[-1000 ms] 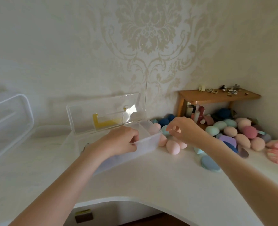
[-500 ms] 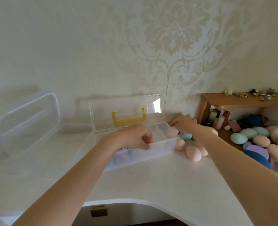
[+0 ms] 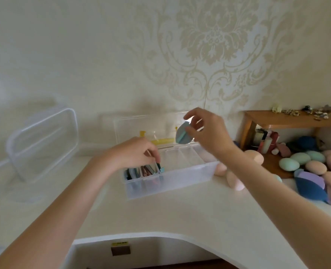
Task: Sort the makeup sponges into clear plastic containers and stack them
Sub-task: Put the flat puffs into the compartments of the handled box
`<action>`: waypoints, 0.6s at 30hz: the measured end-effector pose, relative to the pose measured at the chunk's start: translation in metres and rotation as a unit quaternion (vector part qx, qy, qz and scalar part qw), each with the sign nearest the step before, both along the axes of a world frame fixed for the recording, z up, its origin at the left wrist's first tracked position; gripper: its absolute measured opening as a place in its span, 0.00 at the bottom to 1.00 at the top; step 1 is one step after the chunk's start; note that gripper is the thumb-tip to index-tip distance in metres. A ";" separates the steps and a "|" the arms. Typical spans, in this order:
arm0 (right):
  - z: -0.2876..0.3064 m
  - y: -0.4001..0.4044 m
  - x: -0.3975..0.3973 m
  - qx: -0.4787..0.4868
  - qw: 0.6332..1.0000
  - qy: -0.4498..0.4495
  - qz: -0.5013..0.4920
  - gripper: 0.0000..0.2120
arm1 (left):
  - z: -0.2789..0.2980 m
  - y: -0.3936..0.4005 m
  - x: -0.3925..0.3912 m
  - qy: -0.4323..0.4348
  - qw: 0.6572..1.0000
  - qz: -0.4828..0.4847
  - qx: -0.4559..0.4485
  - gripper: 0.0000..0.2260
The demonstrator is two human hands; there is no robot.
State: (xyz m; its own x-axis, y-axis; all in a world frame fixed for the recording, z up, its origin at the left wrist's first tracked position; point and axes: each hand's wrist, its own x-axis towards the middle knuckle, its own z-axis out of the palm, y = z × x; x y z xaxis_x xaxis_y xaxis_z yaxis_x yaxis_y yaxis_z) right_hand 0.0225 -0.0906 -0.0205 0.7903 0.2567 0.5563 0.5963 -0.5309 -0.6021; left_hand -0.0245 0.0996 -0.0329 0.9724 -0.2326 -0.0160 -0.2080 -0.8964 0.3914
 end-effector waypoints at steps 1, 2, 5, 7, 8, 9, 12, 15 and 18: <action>-0.004 0.010 -0.009 -0.016 1.000 0.000 0.006 0.08 | -0.004 -0.002 -0.003 0.001 1.000 0.004 0.002 0.09; -0.010 0.019 -0.016 -0.031 0.999 -0.001 0.009 0.08 | -0.007 -0.004 -0.004 0.002 1.000 0.007 0.003 0.10; -0.027 0.035 -0.027 -0.075 0.997 -0.006 -0.003 0.07 | -0.016 -0.009 -0.007 0.001 1.000 0.012 0.022 0.11; -0.036 0.039 -0.027 -0.107 0.994 -0.009 -0.021 0.06 | -0.018 -0.011 -0.007 -0.010 0.999 0.014 0.040 0.12; -0.039 0.041 -0.026 -0.127 0.991 -0.013 -0.029 0.05 | -0.018 -0.012 -0.008 -0.016 0.999 0.013 0.045 0.12; -0.043 0.043 -0.026 -0.145 0.989 -0.013 -0.033 0.05 | -0.019 -0.012 -0.008 -0.021 0.999 0.011 0.046 0.13; -0.052 0.050 -0.025 -0.187 0.982 -0.019 -0.032 0.05 | -0.018 -0.014 -0.008 -0.026 0.998 0.009 0.055 0.13; -0.057 0.054 -0.021 -0.238 0.971 -0.021 -0.028 0.09 | -0.017 -0.012 -0.009 -0.030 0.998 0.006 0.060 0.12; -0.055 0.048 -0.021 -0.279 0.960 0.014 0.005 0.14 | -0.018 -0.009 -0.010 -0.043 0.998 0.007 0.049 0.12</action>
